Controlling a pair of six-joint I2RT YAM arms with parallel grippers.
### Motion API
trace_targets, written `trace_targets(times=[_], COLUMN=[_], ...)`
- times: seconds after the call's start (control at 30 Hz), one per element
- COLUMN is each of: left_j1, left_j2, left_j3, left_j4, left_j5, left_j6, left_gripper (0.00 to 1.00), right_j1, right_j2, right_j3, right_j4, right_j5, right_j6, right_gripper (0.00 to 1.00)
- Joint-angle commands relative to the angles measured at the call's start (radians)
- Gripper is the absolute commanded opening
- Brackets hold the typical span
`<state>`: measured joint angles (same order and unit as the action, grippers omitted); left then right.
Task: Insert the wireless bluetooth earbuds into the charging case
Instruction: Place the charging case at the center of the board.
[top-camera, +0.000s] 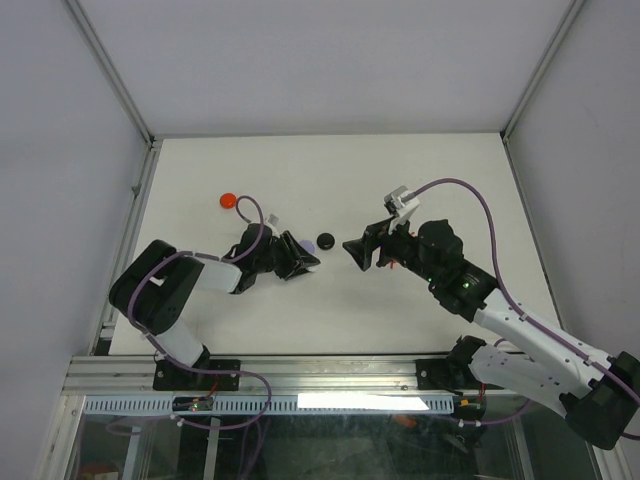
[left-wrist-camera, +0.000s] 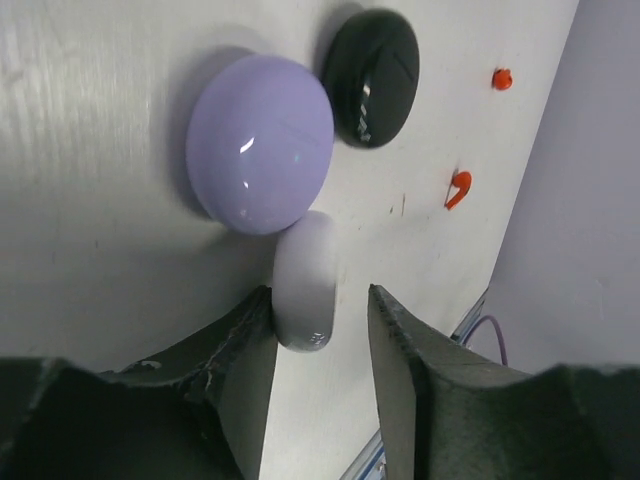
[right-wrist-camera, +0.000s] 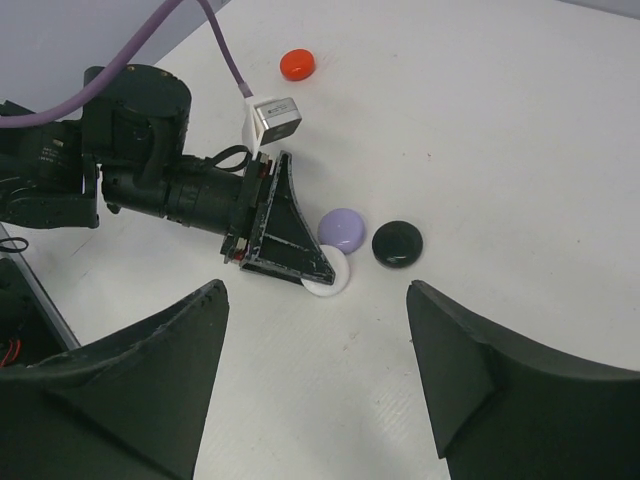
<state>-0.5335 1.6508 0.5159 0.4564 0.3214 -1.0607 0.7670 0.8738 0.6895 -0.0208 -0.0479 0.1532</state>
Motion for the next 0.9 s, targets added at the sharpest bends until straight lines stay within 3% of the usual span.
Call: trace_targets(times=[0.0,0.3,0.47,0.5,0.57,0.6,0.87], left_j1=[0.021,0.022,0.024,0.027,0.032,0.032,-0.010], left_j2=[0.055,-0.043,-0.150,-0.168,-0.192,-0.195,-0.122], left_j3=[0.074,0.055,0.037,0.037,0.041,0.046,0.150], left_j4=[-0.088,-0.232,-0.356,-0.375,-0.396,-0.401,-0.385], left_j5=[-0.002,-0.091,-0.167,-0.179,-0.185,-0.183,-0.155], left_j6=[0.035,0.072,0.119,0.128,0.145,0.146,0.190], left_gripper=[0.46,0.66,0.70,0.75,0.95,0.99,0.96], right_j1=[-0.005,-0.004,-0.004,-0.005,-0.005,-0.004,-0.004], right_j2=[-0.022,-0.009,0.009,0.008,0.008,0.009,0.008], right_j3=[0.014,0.020,0.031,0.030,0.027,0.028,0.023], right_j4=[0.027,0.026,-0.001,-0.002,-0.001,-0.003,0.002], right_j5=[0.024,0.024,0.013,0.012,0.014,0.014,0.016], right_j6=[-0.027,-0.033,-0.041,-0.041,-0.041,-0.041,-0.039], right_gripper=[0.75,0.76,0.76,0.76,0.76,0.76,0.76])
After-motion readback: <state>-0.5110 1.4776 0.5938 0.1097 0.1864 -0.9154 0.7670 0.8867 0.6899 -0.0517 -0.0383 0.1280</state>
